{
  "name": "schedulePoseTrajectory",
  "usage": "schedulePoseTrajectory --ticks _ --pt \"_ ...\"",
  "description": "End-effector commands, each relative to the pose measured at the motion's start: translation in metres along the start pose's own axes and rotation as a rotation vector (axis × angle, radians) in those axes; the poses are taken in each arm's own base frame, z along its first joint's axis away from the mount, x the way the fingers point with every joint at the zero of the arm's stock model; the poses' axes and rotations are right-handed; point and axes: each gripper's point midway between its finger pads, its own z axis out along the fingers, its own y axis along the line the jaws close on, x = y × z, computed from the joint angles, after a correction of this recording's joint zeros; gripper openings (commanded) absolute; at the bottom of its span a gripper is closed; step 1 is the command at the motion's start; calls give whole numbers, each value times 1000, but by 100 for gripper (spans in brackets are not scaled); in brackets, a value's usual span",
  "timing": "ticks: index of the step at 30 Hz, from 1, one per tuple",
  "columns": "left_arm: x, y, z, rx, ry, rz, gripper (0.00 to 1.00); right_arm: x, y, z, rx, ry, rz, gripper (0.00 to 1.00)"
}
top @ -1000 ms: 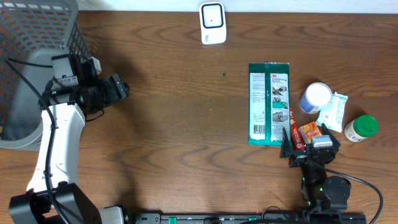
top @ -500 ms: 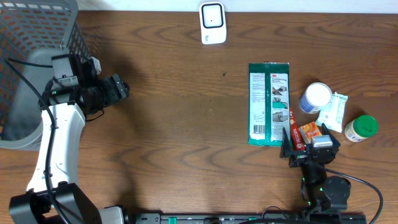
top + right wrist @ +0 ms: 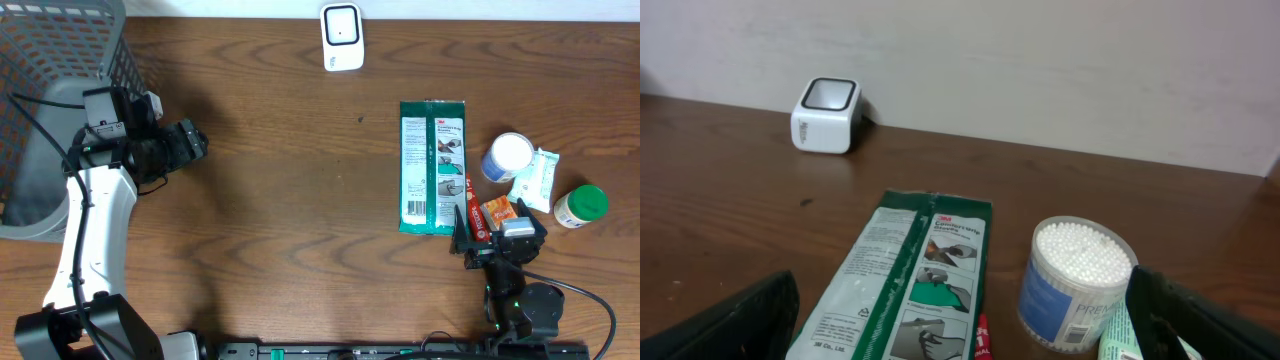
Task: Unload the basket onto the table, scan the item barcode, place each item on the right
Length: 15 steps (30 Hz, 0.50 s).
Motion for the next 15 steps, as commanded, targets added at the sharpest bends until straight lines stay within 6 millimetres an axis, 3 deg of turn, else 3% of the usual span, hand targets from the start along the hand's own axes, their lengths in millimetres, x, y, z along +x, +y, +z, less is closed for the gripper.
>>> schedulePoseTrajectory --ticks 1,6,15 --pt "-4 4 -6 -17 -25 -2 87 0 -1 0 4 -3 -10 99" --pt "-10 -4 -25 -1 -82 18 87 0 -1 0 4 -3 -10 99" --pt "-22 -38 -112 66 -335 105 87 0 -1 0 4 -3 -10 99"
